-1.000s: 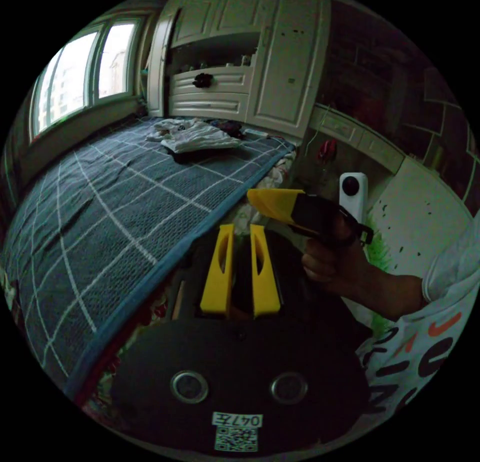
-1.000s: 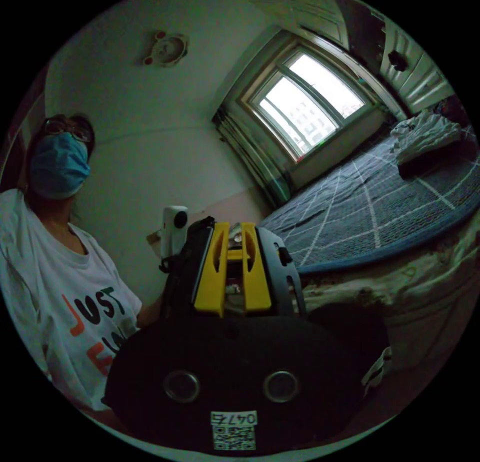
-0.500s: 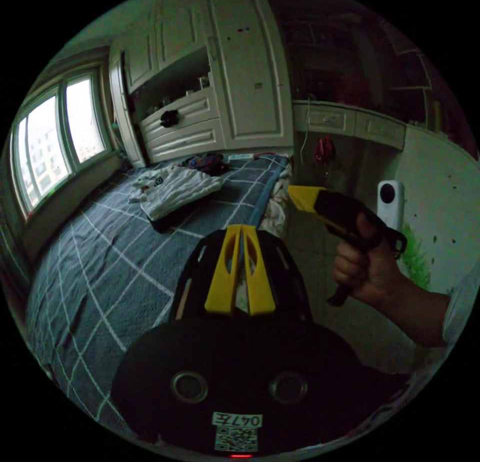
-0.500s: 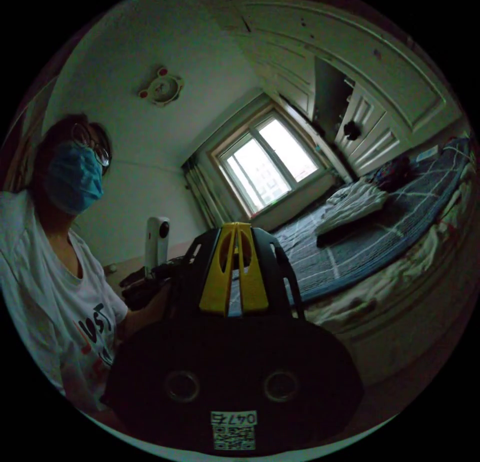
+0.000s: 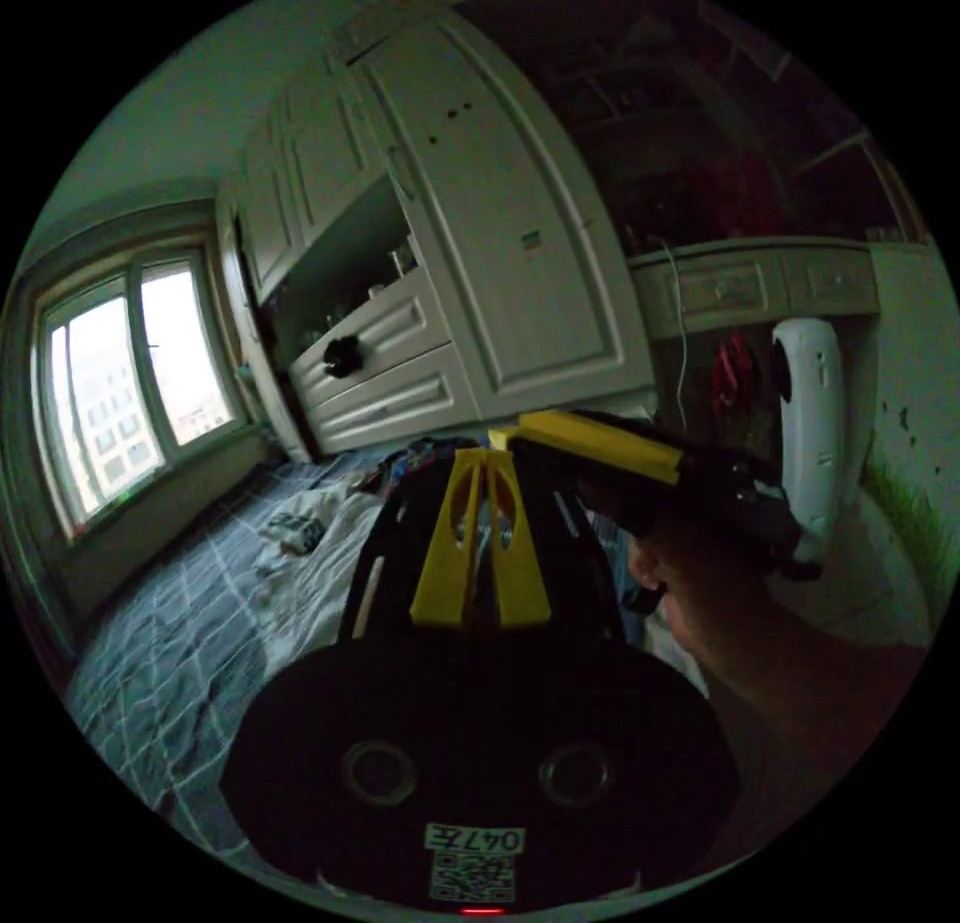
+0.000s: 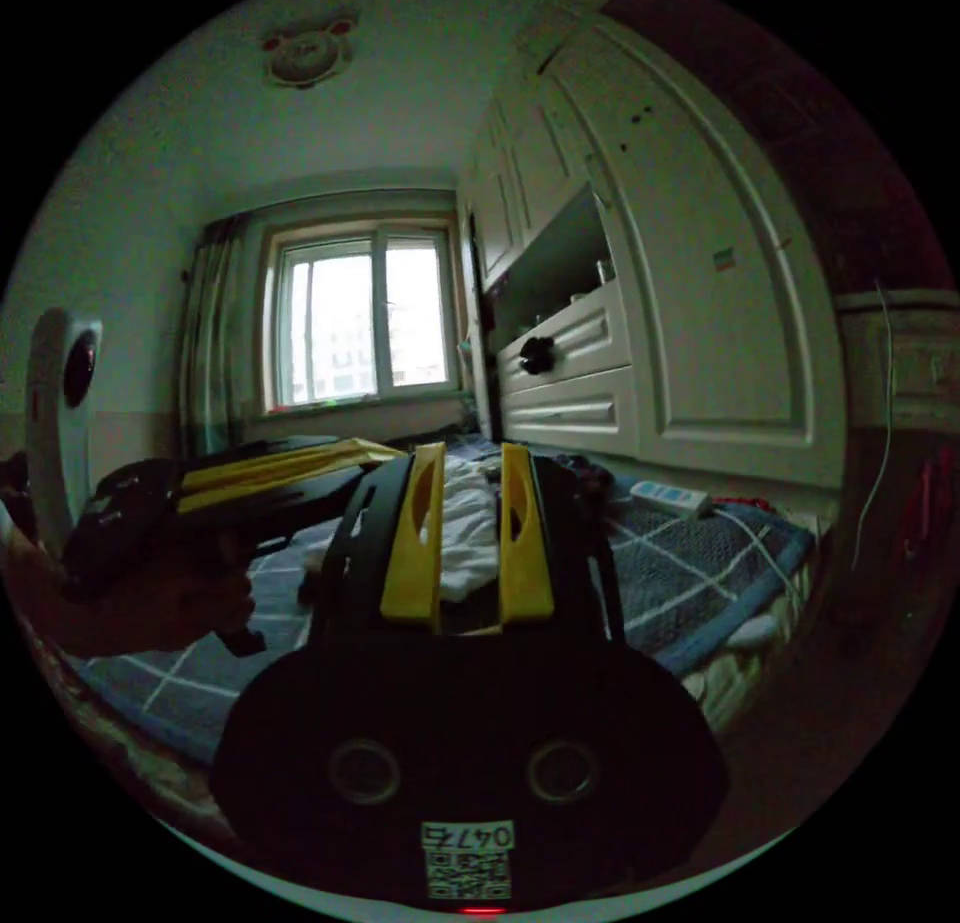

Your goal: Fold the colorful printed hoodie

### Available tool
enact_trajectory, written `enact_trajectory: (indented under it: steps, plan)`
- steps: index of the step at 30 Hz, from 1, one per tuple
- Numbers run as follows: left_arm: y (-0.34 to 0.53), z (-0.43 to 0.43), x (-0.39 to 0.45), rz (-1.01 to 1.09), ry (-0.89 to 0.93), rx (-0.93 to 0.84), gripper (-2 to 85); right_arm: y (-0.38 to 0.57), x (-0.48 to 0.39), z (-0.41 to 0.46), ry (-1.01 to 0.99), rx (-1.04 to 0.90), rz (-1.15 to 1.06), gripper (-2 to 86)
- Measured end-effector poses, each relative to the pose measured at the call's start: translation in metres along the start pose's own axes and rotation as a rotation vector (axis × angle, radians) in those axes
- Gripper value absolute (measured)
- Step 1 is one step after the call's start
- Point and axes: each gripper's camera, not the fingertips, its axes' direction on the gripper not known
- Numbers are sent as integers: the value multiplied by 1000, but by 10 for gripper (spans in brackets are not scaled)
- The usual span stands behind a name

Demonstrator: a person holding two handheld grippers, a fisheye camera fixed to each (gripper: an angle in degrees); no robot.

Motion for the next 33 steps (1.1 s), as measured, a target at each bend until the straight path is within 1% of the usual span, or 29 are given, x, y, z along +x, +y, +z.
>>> enact_trajectory:
  steps: [2, 3, 4, 5, 8, 10, 12, 13, 14, 15, 18, 20, 21, 23, 24, 25, 27, 30, 31, 32, 33]
  plan:
    - [-23, 65, -21, -18, 136, 30, 84, -10, 30, 28, 2, 40, 51, 40]
    - [-29, 83, -28, -13, 169, 25, 106, -15, 49, 45, 5, 83, 89, 37]
    - [-42, 117, -42, 3, 229, -19, 130, -18, 66, 62, 20, 134, 113, 36]
    - [-55, 152, -56, -12, 277, -77, 136, -20, 75, 71, 30, 153, 128, 36]
    - [-78, 225, -87, -85, 262, -197, 137, -17, 112, 119, 91, 187, 236, 45]
    - [-85, 264, -97, -102, 287, -268, 138, -3, 135, 153, 51, 184, 357, 55]
    - [-87, 299, -102, -123, 304, -330, 138, 5, 144, 176, 48, 145, 384, 56]
    - [-88, 319, -104, -126, 283, -354, 138, 2, 153, 189, 45, 86, 438, 59]
    - [-89, 334, -107, -135, 235, -369, 136, -1, 157, 194, 11, 68, 446, 61]
    - [-90, 342, -109, -144, 222, -373, 136, -4, 163, 199, -48, 66, 443, 56]
    - [-93, 375, -117, -191, 214, -407, 136, -2, 172, 207, -63, 95, 476, 48]
    - [-94, 399, -120, -198, 137, -506, 135, -6, 172, 219, -71, 47, 469, 48]
    - [-94, 405, -121, -203, 122, -537, 133, -11, 168, 229, -55, -22, 447, 50]
    - [-92, 425, -129, -224, 33, -703, 98, -19, 157, 247, -21, -135, 401, 57]
    - [-90, 430, -132, -228, 17, -750, 74, -24, 149, 257, -13, -190, 363, 59]
    - [-87, 435, -138, -238, 7, -807, 27, -28, 142, 264, -11, -216, 335, 59]
    - [-85, 430, -150, -269, 55, -777, 9, -32, 133, 270, 3, -220, 310, 58]
    - [-86, 407, -180, -396, 145, -699, -2, -34, 125, 281, 38, -263, 323, 67]
    - [-88, 392, -193, -464, 207, -645, -4, -35, 123, 285, 37, -281, 338, 88]
    - [-92, 374, -203, -481, 275, -586, -5, -35, 121, 287, 32, -280, 345, 99]
    - [-94, 364, -206, -456, 303, -566, -5, -35, 118, 289, 22, -275, 362, 137]
